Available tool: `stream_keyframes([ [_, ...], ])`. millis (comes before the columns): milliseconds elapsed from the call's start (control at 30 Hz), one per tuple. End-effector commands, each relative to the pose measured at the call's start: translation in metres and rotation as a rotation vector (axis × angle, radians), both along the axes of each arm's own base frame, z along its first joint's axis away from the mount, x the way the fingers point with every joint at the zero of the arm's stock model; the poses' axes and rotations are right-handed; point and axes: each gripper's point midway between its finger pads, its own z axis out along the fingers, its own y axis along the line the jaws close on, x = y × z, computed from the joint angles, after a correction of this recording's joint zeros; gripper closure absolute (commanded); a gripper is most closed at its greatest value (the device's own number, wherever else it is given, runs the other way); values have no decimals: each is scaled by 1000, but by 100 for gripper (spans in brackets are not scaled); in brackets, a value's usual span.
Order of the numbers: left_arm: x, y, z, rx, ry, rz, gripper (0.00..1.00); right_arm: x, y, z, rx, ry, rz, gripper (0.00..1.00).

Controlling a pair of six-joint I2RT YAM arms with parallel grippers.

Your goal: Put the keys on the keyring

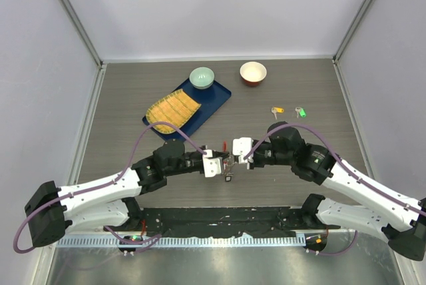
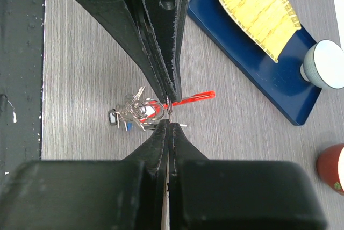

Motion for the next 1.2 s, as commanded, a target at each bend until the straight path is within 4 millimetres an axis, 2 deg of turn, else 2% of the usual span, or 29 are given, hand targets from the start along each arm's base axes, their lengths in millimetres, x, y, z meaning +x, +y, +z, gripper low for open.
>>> stream_keyframes([
  [0, -5, -12, 35, -115, -27, -46, 100, -7, 7, 5, 8, -17, 48, 99],
  [733, -18, -17, 43, -146, 12, -110, 100, -15, 17, 0, -4, 4, 88, 99],
  [1167, -22, -19, 43, -148, 22, -132, 100, -15, 27, 6, 49, 20, 97, 99],
])
